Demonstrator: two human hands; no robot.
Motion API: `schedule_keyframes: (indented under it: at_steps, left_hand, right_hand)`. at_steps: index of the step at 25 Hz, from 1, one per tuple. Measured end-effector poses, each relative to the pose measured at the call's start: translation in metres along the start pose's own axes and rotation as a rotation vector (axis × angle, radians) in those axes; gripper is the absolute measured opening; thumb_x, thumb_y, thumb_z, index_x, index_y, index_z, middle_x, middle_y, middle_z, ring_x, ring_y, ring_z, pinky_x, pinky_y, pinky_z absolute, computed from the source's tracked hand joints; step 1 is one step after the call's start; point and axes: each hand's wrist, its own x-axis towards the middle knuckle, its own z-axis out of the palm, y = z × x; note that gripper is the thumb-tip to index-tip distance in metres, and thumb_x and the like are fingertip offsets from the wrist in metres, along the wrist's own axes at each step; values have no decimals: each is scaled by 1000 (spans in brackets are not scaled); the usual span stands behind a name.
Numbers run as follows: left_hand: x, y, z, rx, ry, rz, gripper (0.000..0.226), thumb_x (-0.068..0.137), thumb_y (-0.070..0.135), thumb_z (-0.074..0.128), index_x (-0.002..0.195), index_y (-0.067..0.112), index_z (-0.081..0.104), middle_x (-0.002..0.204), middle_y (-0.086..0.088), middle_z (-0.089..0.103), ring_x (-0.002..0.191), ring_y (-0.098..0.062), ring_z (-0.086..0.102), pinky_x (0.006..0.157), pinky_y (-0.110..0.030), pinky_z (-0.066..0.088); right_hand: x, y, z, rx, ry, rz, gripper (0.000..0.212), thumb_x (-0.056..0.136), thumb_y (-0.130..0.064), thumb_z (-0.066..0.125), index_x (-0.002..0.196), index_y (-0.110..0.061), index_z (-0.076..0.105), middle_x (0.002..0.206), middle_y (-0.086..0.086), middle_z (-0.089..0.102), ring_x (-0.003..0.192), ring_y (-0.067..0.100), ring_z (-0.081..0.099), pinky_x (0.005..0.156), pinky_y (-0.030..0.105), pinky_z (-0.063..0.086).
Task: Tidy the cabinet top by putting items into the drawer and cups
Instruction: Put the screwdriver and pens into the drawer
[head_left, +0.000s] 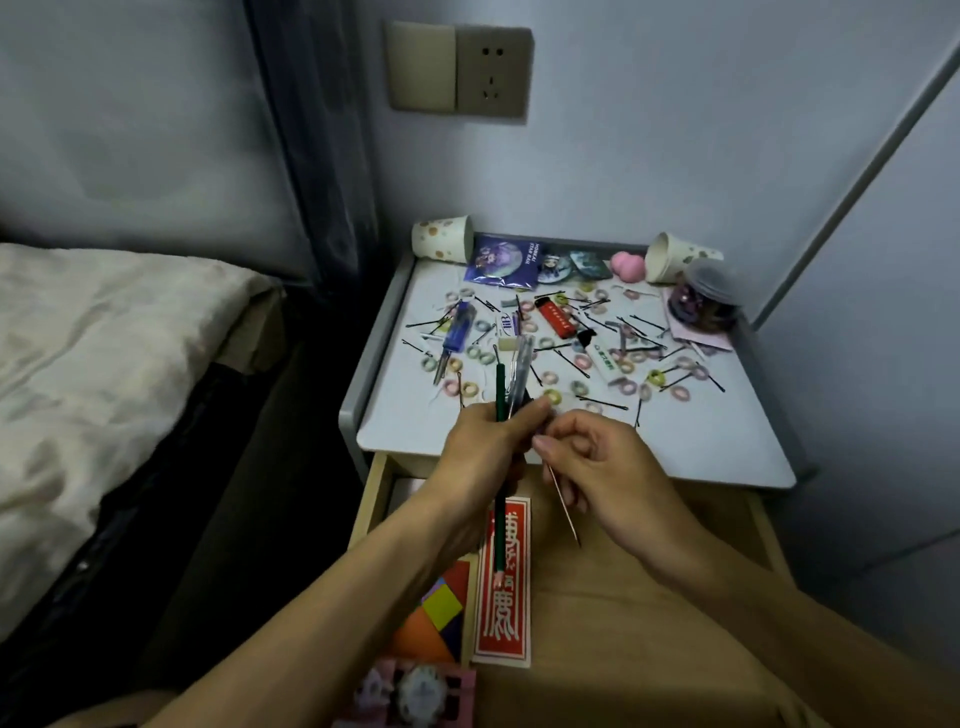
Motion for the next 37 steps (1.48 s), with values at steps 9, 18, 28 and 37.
schedule_keyframes:
  at_steps: [9,18,28,37]
  left_hand:
    - [14,-6,12,24,283,129,28,97,23,54,71,18,47,47,10,42,43,-9,39,47,-24,33]
    - [16,-12,11,33,379,143,24,93,29,58,72,20,49,45,12,40,51,-15,34,59,-35,35]
    - [8,34,-72,-167,535,171,26,94,18,54,69,18,48,44,11,30,36,-5,20,35,-19,16]
    - [2,37,-71,-153,402,106,19,93,18,55,74,14,54,47,9,31,38,-8,19,37,-18,14]
  right_hand:
    - [-14,5,10,-577,169,-309,12,91,-38,61,102,-32,60,101,-17,57,89,0,54,75,24,51]
    - [-15,3,15,192,-181,22,17,87,-3,65,102,-10,69,87,7,75,82,17,73,80,34,59]
    - [-22,59,23,-520,-585,337,8,88,-19,69,93,-24,64,88,0,73,73,10,69,67,32,57]
    - [6,102,84,-383,-372,601,14,96,-3,54,110,-3,51,76,9,63,54,10,61,49,19,53]
